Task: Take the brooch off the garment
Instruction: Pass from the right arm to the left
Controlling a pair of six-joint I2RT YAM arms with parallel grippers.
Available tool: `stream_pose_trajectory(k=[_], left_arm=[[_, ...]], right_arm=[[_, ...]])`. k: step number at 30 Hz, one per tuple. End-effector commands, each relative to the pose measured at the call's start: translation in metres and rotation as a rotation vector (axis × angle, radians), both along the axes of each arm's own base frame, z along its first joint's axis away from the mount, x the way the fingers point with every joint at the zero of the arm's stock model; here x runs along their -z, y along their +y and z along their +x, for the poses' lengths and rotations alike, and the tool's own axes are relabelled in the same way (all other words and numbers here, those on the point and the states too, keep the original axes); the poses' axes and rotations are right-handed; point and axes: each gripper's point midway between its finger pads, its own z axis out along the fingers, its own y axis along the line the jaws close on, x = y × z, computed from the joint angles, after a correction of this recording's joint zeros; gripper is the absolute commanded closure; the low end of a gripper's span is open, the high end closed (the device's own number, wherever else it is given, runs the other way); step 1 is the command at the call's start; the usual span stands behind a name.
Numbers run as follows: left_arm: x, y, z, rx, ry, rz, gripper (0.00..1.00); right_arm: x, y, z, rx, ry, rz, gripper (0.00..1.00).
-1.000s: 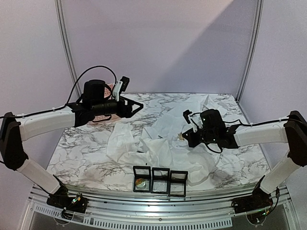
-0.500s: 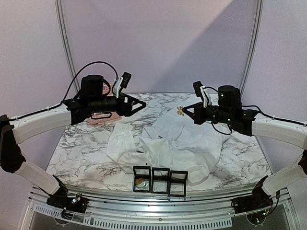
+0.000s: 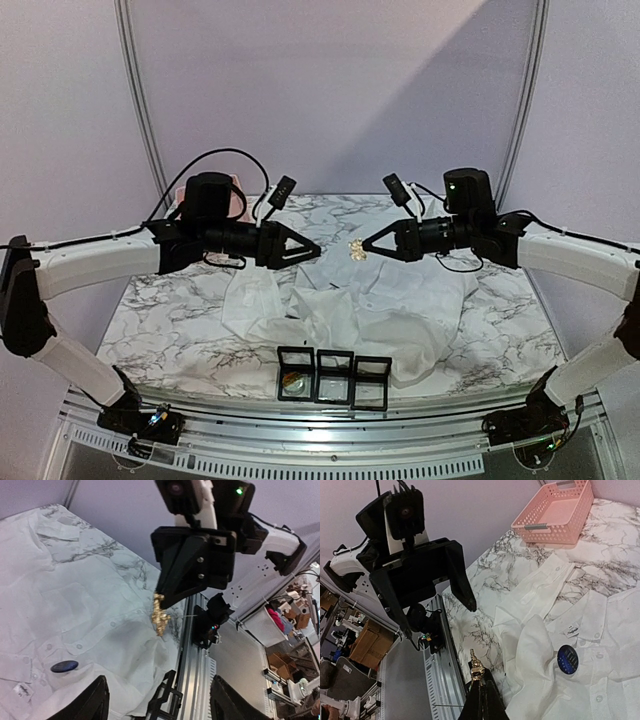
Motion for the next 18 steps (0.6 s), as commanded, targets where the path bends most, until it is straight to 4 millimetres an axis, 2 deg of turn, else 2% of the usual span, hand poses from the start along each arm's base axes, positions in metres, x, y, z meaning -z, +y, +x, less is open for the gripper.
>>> stream_pose_trajectory(k=[1, 5, 11, 18], left_arm=[[0.008, -0.019, -0.03, 0.119, 0.053, -0.021, 0.31], [0.019, -0.026, -0.036, 0.139, 0.097, -0.013, 0.34], [0.024, -0.034, -0.043, 0.175, 0.13, -0.025, 0.48], [0.033, -0.038, -0.042, 0.173, 0.163, -0.009, 0.56]], right_arm=[[0.006, 0.01, -0.013, -0.078, 0.091, 0.018, 1.0], [0.006, 0.015, -0.017, -0.106, 0.106, 0.035, 1.0], [0.012, 0.022, -0.018, -0.125, 0.11, 0.022, 1.0], [0.009, 0.028, -0.023, -0.163, 0.101, 0.028, 1.0]])
